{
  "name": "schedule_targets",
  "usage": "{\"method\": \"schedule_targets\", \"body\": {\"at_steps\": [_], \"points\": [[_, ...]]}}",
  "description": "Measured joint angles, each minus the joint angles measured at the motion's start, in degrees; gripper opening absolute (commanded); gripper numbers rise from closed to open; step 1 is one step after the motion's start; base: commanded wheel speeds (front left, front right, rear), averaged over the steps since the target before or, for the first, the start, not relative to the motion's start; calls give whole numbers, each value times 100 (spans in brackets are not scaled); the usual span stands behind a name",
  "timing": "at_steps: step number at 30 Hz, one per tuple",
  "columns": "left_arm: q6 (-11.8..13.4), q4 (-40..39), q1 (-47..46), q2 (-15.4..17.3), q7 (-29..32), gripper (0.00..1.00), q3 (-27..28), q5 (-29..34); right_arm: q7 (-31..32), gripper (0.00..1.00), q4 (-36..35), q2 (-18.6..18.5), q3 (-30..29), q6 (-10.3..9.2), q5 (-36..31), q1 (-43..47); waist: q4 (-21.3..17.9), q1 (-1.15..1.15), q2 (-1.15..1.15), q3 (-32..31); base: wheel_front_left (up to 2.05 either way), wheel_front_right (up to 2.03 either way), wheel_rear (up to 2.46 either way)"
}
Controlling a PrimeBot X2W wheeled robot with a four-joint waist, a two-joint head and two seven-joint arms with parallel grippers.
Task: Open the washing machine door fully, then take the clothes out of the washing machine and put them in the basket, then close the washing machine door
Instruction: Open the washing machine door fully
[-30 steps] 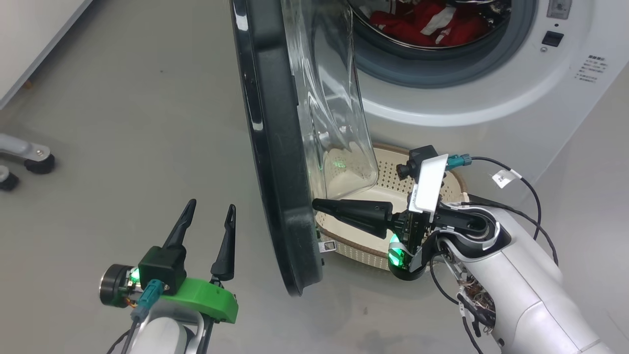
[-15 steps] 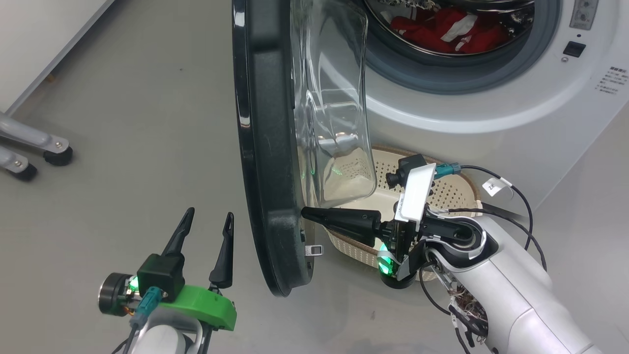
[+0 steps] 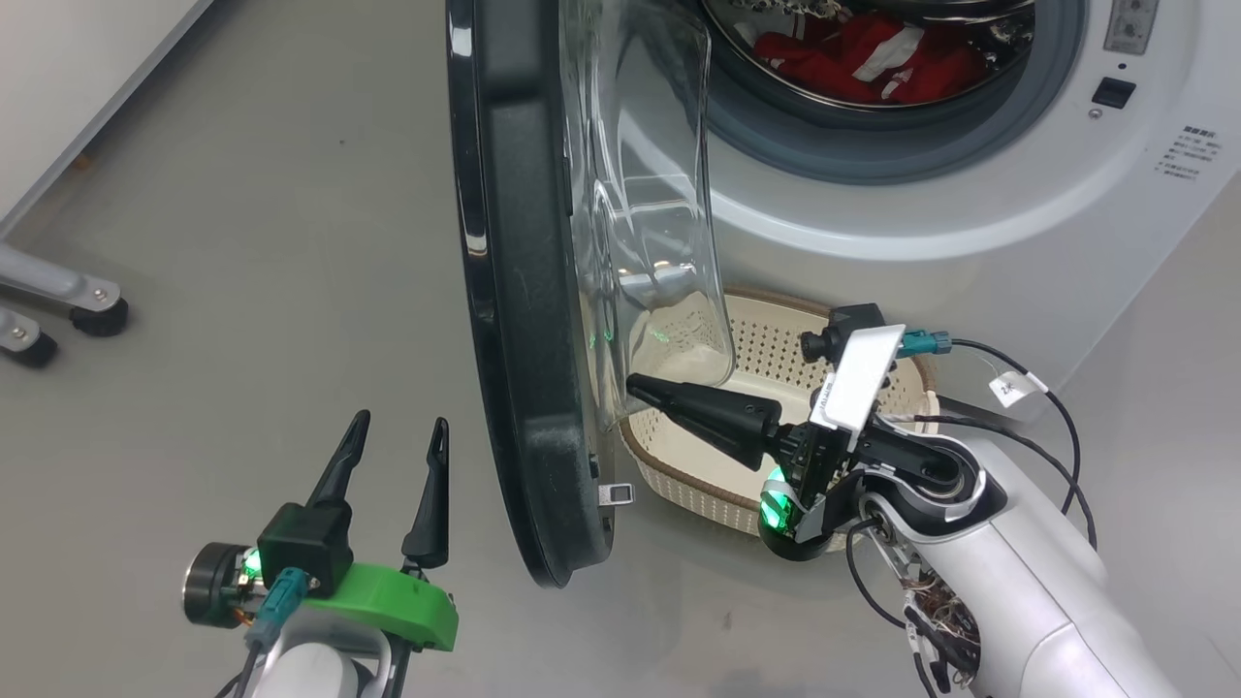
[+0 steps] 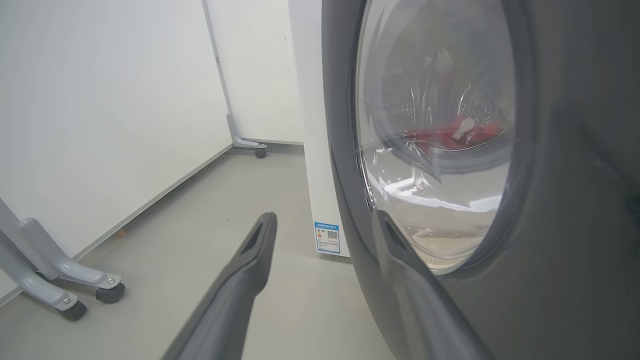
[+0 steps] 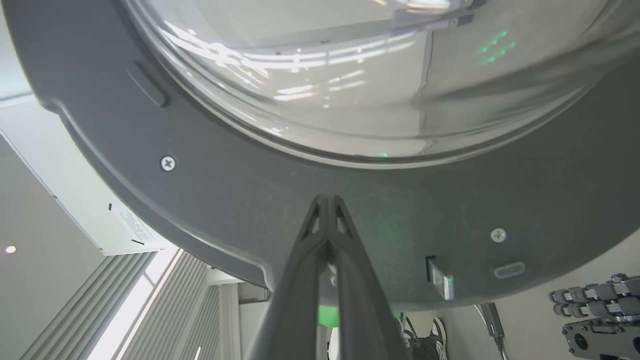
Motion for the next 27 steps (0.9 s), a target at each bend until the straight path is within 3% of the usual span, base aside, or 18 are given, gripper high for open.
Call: {"method": "schedule_targets", "body": {"at_steps": [10, 15, 16, 17, 18, 19, 24, 27], "points": [[2, -1, 16, 0, 0, 100, 49, 0, -478, 0, -444, -366, -588, 121, -19, 531, -115, 0, 0, -46, 0, 0, 0], [2, -1, 46, 1, 0, 100, 59, 0, -836, 0, -666, -659, -806, 146, -348, 801, -166, 0, 0, -74, 0, 0, 0], [2, -1, 46, 1, 0, 100, 59, 0, -836, 10, -666, -659, -806, 146, -348, 801, -166, 0, 0, -74, 0, 0, 0], [2, -2, 53, 0, 0, 100, 68, 0, -911, 42, -713, -720, -851, 146, -428, 845, -176, 0, 0, -80, 0, 0, 0], [2, -2, 63, 1, 0, 100, 76, 0, -994, 94, -766, -786, -865, 147, -546, 889, -188, 0, 0, -85, 0, 0, 0], [2, -1, 67, 1, 0, 100, 90, 0, -1190, 100, -850, -887, -906, 148, -805, 970, -211, 0, 0, -94, 0, 0, 0], [49, -1, 128, 2, 0, 100, 149, 1, -1838, 100, -1012, -1096, -973, 165, -1593, 1156, -296, 0, 0, -118, 0, 0, 0], [53, -12, 146, 7, 0, 100, 219, 1, -2320, 100, -1080, -1349, -970, 192, -2408, 1170, -356, 0, 0, -122, 0, 0, 0]]}}
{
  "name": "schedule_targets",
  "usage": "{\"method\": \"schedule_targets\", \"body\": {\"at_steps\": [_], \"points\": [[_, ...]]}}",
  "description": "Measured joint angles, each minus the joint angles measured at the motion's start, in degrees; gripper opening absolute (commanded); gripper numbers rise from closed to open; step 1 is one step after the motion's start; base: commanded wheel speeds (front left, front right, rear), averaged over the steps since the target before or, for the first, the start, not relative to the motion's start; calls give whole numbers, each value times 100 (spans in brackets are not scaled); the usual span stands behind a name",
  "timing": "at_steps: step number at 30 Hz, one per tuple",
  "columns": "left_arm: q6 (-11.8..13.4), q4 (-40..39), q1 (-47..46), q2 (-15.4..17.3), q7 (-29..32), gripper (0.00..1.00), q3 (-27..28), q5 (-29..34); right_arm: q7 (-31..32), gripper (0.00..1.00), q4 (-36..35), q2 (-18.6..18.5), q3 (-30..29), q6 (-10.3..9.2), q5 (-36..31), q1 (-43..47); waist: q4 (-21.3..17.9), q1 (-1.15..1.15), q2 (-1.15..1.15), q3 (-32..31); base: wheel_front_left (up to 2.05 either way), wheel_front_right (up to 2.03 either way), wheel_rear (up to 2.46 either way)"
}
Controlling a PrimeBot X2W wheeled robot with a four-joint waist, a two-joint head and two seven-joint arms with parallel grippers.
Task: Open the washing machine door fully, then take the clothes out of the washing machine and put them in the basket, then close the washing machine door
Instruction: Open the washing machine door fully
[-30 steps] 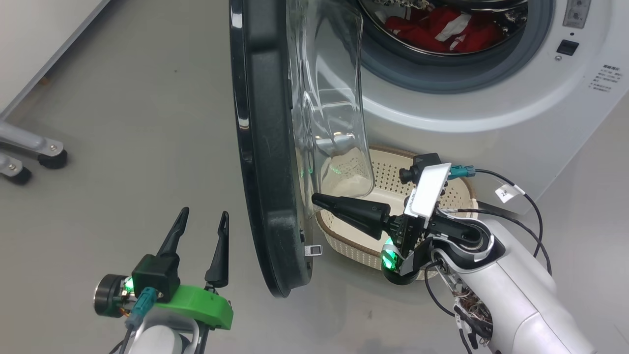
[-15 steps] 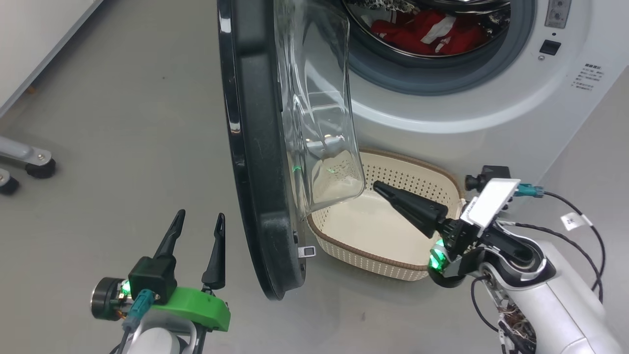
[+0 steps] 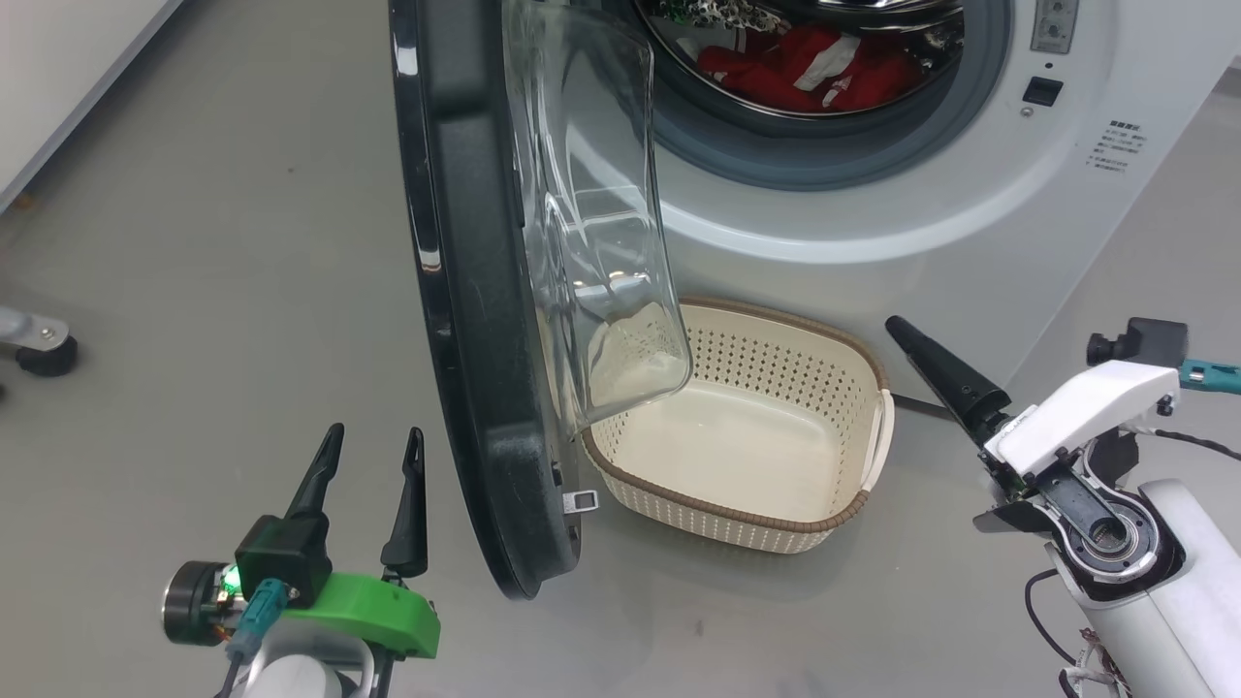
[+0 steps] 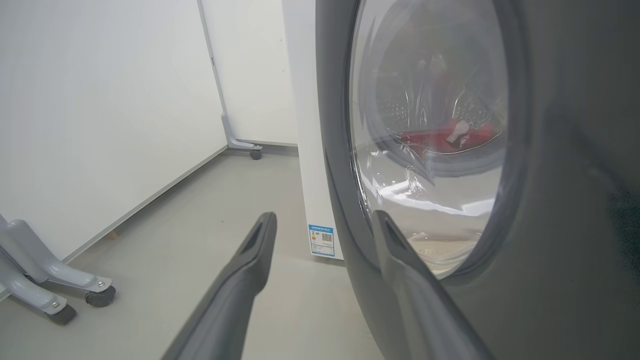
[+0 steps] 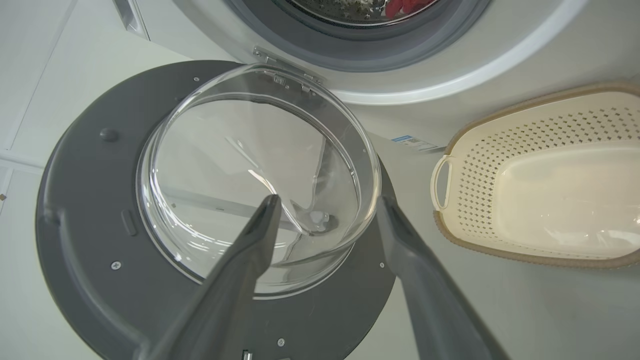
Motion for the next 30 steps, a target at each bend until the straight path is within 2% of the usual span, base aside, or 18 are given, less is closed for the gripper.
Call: {"method": "schedule_targets", "body": {"at_steps": [6, 13, 20, 25, 27, 30], "points": [[0, 10, 8, 10, 0, 100, 15, 5, -932, 100, -253, -131, -32, 2, -1028, 122, -110, 0, 0, -42, 0, 0, 0], [0, 71, 42, 31, 0, 100, 27, 32, -2136, 100, -291, -635, -10, -13, -2777, 313, -180, 0, 0, -150, 0, 0, 0], [0, 111, 113, 78, 0, 100, 70, 42, -3284, 100, -282, -1001, -60, -777, -4367, 491, -223, 0, 0, -250, 0, 0, 0], [1, 148, 135, 98, 0, 100, 135, 43, -3277, 100, -225, -1021, 47, -1322, -4929, 772, -251, 0, 0, -311, 0, 0, 0], [1, 154, 160, 118, 0, 100, 151, 43, -3255, 100, -213, -1021, 59, -1405, -5101, 900, -270, 0, 0, -331, 0, 0, 0], [1, 160, 164, 122, 0, 100, 166, 43, -3230, 100, -204, -1004, 85, -1416, -5327, 1073, -289, 0, 0, -342, 0, 0, 0]]}}
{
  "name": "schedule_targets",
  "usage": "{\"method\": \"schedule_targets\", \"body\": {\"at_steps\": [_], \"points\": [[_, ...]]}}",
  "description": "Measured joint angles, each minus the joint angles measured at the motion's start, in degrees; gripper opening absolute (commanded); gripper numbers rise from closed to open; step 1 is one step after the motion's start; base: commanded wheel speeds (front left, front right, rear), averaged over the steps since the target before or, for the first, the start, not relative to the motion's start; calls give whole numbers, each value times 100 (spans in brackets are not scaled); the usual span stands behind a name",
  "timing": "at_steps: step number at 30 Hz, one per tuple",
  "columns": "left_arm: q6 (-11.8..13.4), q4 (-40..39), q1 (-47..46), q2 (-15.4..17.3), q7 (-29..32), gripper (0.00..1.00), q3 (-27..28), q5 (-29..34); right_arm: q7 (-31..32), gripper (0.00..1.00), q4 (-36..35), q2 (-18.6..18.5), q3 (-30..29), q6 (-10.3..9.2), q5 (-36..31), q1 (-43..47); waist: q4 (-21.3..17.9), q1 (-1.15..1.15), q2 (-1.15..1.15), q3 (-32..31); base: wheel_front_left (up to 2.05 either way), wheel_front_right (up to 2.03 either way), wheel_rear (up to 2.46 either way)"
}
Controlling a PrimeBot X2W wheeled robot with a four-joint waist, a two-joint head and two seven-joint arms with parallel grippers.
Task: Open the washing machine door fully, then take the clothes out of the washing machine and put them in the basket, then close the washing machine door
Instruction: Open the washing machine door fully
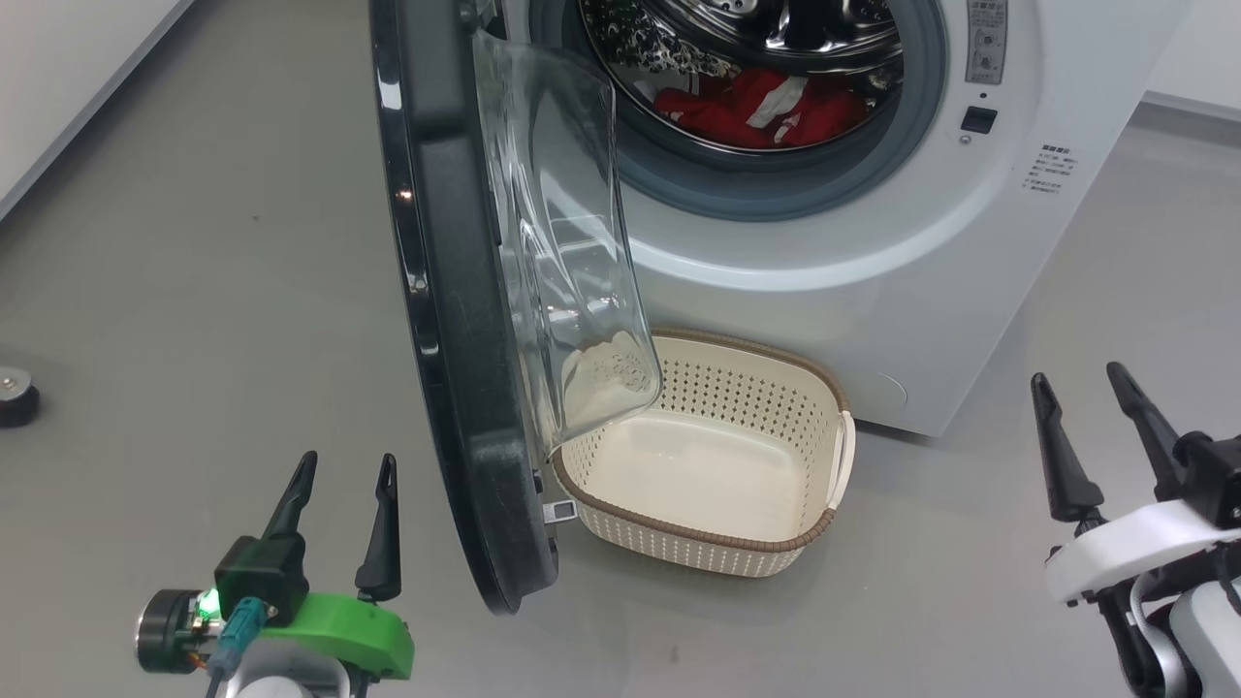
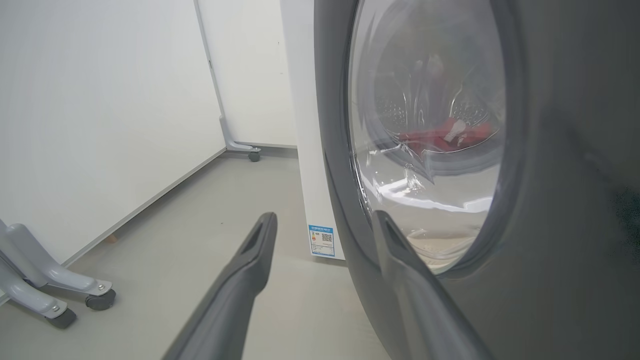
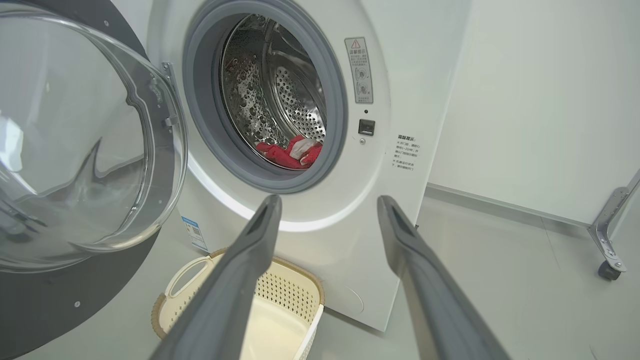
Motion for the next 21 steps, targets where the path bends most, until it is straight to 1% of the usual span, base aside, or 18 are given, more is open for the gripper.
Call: {"method": "schedule_targets", "body": {"at_steps": [2, 9, 16, 21], "points": [[1, 4, 4, 1, 0, 100, 34, 0, 3, 100, 40, 60, 25, 0, -119, 98, -17, 0, 0, -12, 0, 0, 0], [7, 22, 60, 42, 0, 100, 79, 0, 12, 100, 75, 467, 20, 0, -281, 464, -133, 0, 0, -79, 0, 0, 0], [7, 69, 60, 44, 0, 100, 47, 32, 13, 100, 53, 824, -77, 0, -498, 632, -190, 0, 0, -125, 0, 0, 0], [5, 109, 62, 59, 0, 100, 48, 44, 14, 100, 23, 1011, -168, 0, -659, 772, -207, 0, 0, -155, 0, 0, 0]]}}
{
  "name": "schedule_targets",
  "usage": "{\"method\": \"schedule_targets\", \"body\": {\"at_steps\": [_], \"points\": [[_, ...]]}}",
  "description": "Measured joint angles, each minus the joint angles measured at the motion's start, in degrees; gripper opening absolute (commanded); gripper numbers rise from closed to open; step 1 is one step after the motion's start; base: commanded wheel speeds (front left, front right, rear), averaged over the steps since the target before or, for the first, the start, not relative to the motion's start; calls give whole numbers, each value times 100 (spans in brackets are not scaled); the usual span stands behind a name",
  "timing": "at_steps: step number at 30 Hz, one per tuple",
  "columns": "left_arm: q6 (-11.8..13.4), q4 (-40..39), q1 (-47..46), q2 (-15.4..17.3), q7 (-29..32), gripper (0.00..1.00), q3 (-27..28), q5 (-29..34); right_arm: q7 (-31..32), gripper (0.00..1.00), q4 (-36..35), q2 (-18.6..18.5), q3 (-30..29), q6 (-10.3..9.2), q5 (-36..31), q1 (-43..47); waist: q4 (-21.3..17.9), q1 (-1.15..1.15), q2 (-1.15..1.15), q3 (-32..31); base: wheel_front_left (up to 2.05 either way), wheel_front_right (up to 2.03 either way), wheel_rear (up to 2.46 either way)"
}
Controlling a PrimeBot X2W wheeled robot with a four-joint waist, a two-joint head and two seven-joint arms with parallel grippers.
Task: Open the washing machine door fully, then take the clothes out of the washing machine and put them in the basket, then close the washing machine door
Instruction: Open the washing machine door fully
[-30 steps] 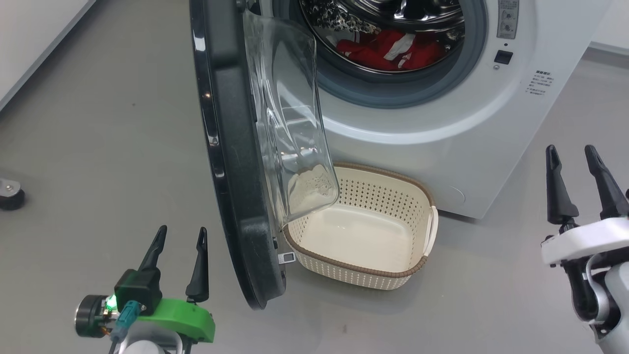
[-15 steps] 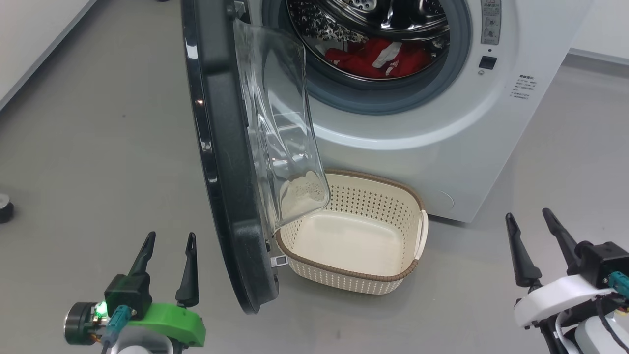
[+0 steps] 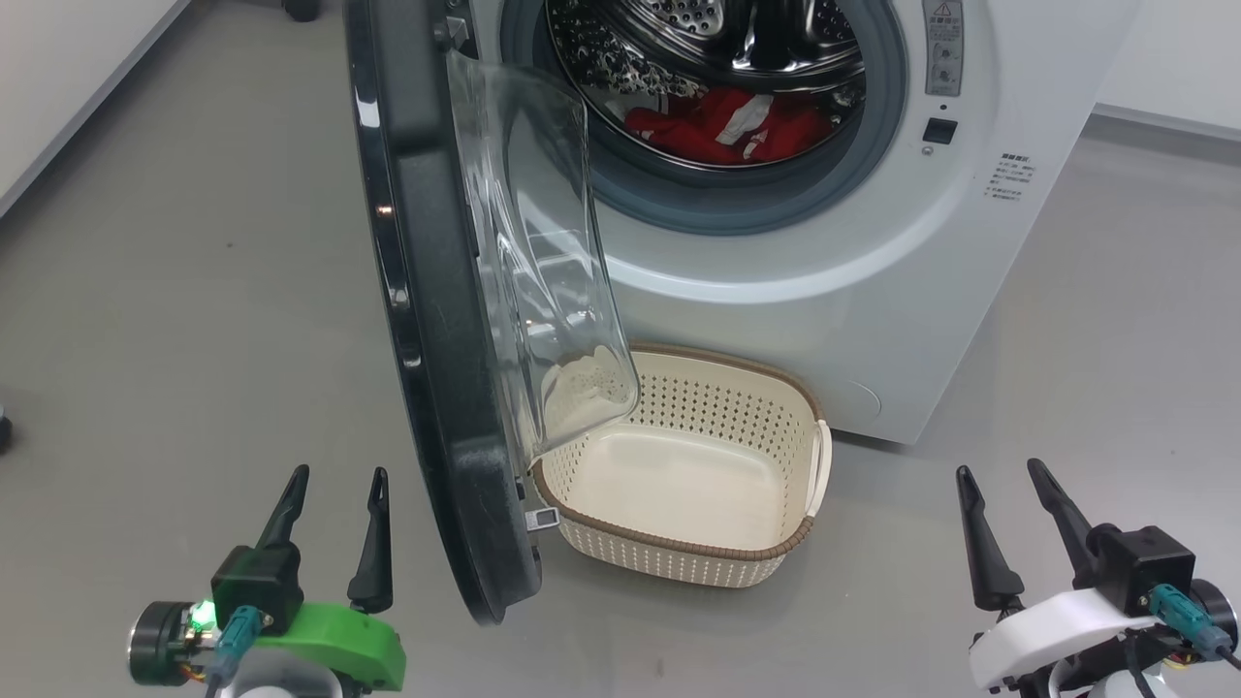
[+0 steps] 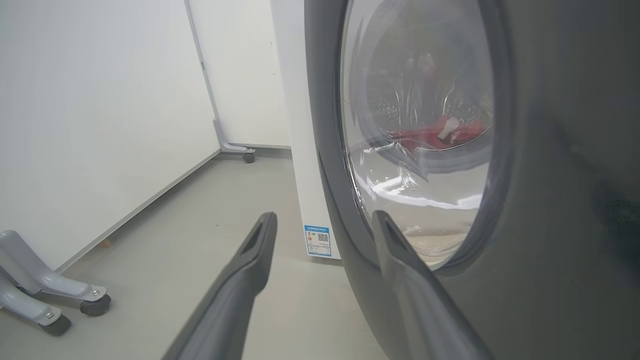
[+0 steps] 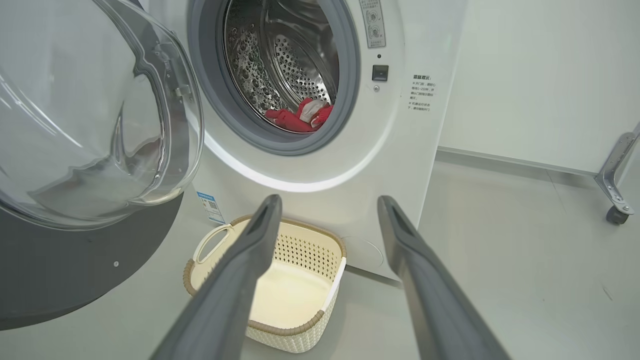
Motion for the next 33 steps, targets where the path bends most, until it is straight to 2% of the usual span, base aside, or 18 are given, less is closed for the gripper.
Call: {"method": "schedule_targets", "body": {"at_steps": [22, 24, 25, 26, 27, 28, 29, 33], "points": [[1, 37, 10, -1, 0, 100, 31, -1, 0, 100, -2, 431, -285, -1, -538, 284, -20, 0, 0, 4, 0, 0, 0], [1, 48, 11, -1, 0, 87, 30, -1, 0, 100, -2, 461, -313, -1, -590, 315, -22, 0, 0, -1, 0, 0, 0], [1, 55, 11, -1, 0, 87, 31, 0, 0, 100, -2, 472, -324, -1, -612, 327, -22, 0, 0, -4, 0, 0, 0], [1, 60, 12, -1, 0, 71, 31, 0, 0, 100, -2, 479, -332, -1, -627, 332, -22, 0, 0, -7, 0, 0, 0], [1, 67, 12, -1, 0, 43, 30, -1, 0, 100, -3, 485, -339, -1, -639, 332, -21, 0, 0, -10, 0, 0, 0], [1, 67, 12, -1, 0, 10, 30, -1, 0, 100, -3, 485, -339, -1, -639, 332, -21, 0, 0, -10, 0, 0, 0], [1, 75, 12, -1, 0, 0, 30, -1, 0, 100, -4, 491, -346, -1, -655, 332, -21, 0, 0, -13, 0, 0, 0], [1, 112, 13, -1, 0, 0, 15, -1, 0, 100, -15, 556, -444, -1, -675, 355, -15, 0, 0, -27, 0, 0, 0]]}}
